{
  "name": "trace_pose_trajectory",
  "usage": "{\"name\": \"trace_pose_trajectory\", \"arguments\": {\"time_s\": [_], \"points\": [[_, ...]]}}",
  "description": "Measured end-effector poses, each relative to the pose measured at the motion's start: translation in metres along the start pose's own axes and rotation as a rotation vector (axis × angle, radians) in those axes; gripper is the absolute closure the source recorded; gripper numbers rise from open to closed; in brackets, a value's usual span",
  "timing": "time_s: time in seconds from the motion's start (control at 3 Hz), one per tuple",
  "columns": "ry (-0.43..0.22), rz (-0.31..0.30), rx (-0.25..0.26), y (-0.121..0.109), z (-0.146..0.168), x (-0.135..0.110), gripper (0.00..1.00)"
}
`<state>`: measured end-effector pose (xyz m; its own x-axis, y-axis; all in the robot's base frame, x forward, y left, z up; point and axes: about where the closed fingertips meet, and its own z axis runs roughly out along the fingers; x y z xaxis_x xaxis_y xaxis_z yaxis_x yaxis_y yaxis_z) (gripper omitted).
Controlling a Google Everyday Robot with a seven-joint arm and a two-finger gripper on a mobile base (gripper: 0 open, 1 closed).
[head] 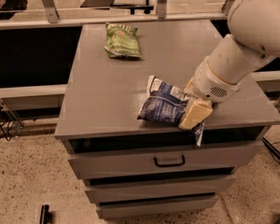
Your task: Move blue chip bag near green jalapeno chip bag
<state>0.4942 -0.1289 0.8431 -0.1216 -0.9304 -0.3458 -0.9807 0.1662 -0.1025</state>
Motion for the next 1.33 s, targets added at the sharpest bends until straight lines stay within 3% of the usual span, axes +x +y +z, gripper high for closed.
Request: {"name": "trace_pose_trajectory", "arguments": {"time_s": [0.67, 1.0, 1.33], "points": [[-0.033, -0.009, 0.01, -0.014, -0.039, -0.029, 1.0], [-0.03, -0.025, 0.081, -0.048, -0.057, -0.047, 1.0], [-0.03, -0.025, 0.081, -0.048, -0.057, -0.047, 1.0]]}}
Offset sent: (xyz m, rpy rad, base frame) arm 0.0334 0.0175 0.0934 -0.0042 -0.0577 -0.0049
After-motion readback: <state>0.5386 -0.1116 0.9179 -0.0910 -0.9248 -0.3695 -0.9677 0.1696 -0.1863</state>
